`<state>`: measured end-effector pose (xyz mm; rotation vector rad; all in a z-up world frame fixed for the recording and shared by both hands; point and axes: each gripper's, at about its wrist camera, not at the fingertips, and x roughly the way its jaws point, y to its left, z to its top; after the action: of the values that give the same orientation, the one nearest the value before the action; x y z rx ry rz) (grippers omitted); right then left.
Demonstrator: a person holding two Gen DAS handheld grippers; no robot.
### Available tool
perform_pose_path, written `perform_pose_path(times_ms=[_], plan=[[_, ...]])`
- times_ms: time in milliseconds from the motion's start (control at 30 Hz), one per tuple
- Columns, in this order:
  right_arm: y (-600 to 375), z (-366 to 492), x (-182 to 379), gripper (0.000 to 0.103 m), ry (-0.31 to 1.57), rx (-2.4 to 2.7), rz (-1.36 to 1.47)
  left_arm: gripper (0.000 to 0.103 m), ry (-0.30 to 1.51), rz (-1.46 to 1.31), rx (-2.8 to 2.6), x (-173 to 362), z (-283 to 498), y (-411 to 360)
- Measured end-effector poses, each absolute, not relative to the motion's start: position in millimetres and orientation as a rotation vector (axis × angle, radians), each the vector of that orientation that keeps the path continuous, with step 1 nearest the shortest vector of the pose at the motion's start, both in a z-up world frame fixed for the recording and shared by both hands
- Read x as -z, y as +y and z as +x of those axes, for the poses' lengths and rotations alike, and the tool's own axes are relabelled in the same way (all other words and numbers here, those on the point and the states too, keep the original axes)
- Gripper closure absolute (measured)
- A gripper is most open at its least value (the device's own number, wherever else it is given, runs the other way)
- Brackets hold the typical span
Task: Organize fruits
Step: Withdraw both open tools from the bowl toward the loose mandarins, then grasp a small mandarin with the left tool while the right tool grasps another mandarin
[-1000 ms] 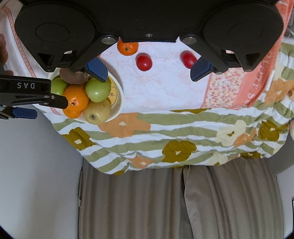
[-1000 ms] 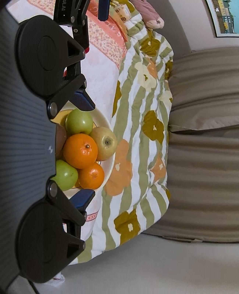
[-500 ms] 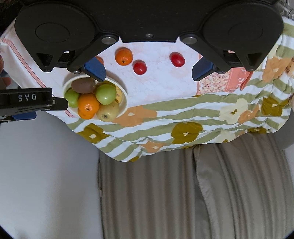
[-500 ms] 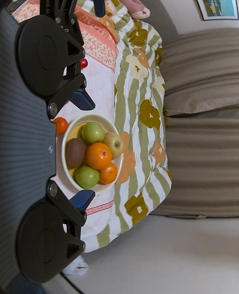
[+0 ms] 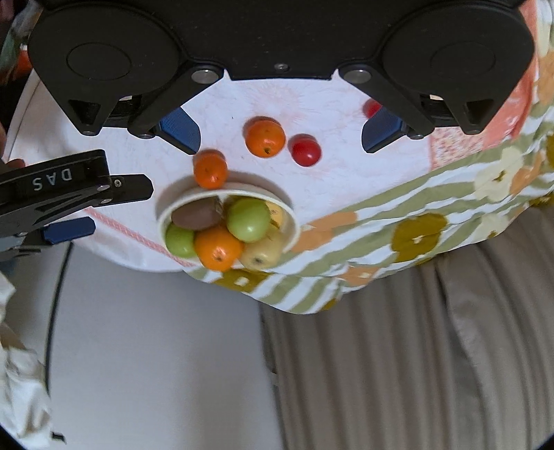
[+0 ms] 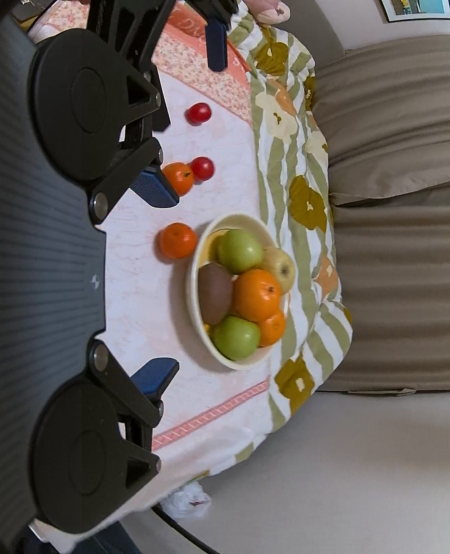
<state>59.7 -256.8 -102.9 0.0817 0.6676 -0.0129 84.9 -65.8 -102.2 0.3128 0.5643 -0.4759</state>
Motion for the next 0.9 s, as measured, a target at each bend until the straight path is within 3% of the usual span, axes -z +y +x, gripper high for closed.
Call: perform_pose_path(times_ms=[233, 300, 600, 800, 833, 867, 900], plan=[[-255.0, 65.5, 128.5, 0.0, 0.669, 0.041, 0.115, 0.019, 0.601, 0.37, 0.541, 134.4, 116.3, -77.4], [-254.1, 67.6, 132.2, 0.0, 0.674, 0.046, 0.112, 0.029, 0.624, 0.369, 0.553, 141.4, 123.7, -80.6], [-247.9, 79.5, 138.4, 0.0, 0.694, 0.037, 0.093, 0.043, 0.688, 0.356, 0.569, 158.6, 143.7, -88.0], [-245.5, 88.0, 142.9, 0.0, 0.707, 0.028, 0.098, 0.046, 0.7, 0.334, 0.563, 162.2, 150.1, -88.9], [-245.1, 89.9, 143.6, 0.0, 0.71, 0.026, 0.099, 0.049, 0.704, 0.327, 0.566, 162.7, 150.9, -88.9], [-244.8, 91.4, 144.1, 0.001, 0.713, 0.026, 0.1, 0.058, 0.711, 0.325, 0.567, 163.8, 152.1, -89.3], [-244.8, 93.2, 144.6, 0.004, 0.716, 0.025, 0.105, 0.058, 0.715, 0.321, 0.571, 164.5, 152.7, -88.7]])
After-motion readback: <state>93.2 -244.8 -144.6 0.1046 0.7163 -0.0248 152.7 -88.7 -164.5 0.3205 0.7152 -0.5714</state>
